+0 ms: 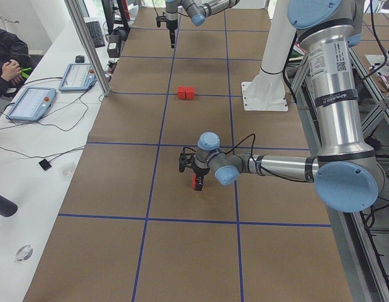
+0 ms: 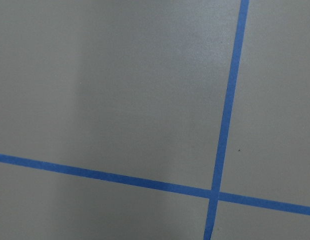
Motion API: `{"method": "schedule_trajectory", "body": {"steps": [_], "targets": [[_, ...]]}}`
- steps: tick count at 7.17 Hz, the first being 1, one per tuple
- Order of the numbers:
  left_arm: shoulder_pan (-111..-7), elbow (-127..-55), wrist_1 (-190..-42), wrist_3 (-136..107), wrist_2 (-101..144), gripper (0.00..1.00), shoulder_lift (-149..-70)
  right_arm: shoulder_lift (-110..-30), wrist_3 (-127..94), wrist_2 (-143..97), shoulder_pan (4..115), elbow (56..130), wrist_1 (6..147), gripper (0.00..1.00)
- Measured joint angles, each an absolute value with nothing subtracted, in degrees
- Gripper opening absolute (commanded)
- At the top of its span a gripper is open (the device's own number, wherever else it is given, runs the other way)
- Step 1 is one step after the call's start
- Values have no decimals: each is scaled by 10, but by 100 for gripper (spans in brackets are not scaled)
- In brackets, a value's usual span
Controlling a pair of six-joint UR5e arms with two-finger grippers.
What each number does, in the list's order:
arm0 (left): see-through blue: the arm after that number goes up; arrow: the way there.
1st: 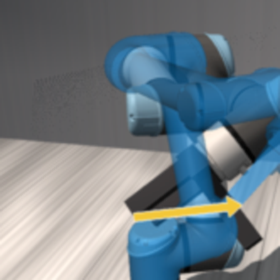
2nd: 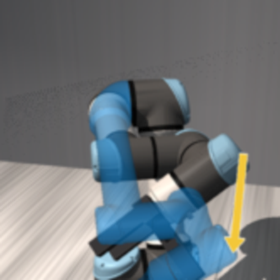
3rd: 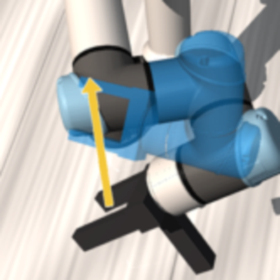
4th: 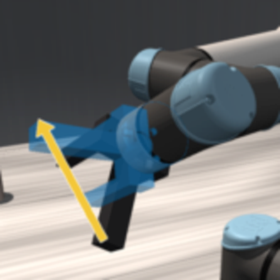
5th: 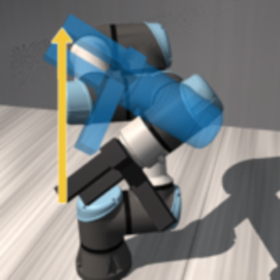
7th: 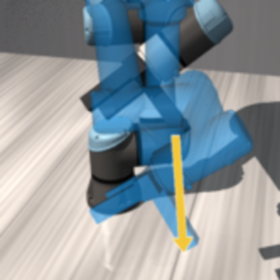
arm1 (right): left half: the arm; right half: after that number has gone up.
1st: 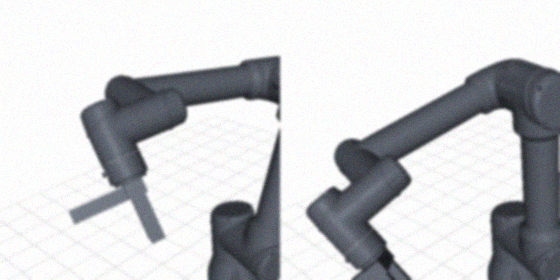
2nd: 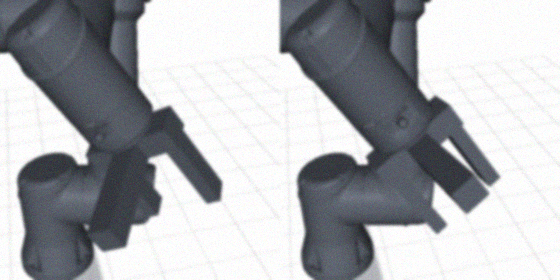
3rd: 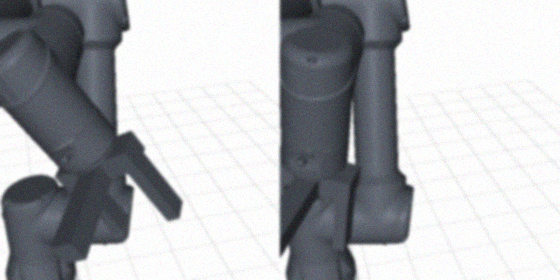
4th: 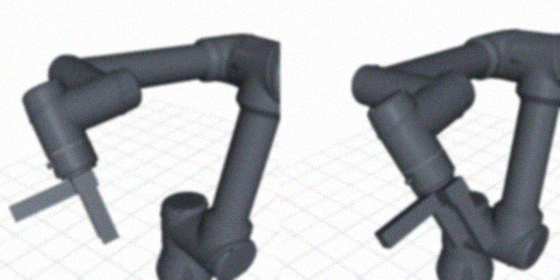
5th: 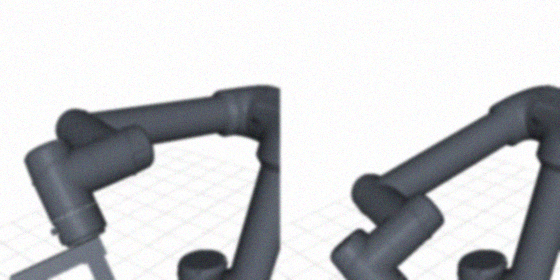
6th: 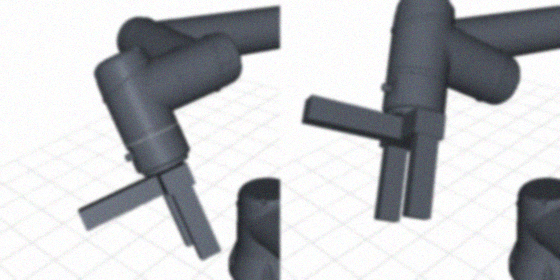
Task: Form red blocks into L shape at center
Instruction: 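Grasp the last red cube with the left gripper and lift it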
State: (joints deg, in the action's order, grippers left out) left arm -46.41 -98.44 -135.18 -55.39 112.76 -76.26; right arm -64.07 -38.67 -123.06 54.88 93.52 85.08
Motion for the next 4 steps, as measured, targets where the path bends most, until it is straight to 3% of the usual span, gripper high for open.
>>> {"method": "schedule_trajectory", "body": {"steps": [1, 2, 4], "targets": [[-464, -984, -1352, -553, 1128, 10, -764, -641, -387, -1230, 549, 934, 851, 99], [-464, -984, -1351, -552, 1128, 0, -766, -641, -387, -1230, 548, 934, 851, 99], [-468, -993, -1343, -550, 1135, 0, -768, -641, -387, -1230, 548, 933, 851, 99]]}}
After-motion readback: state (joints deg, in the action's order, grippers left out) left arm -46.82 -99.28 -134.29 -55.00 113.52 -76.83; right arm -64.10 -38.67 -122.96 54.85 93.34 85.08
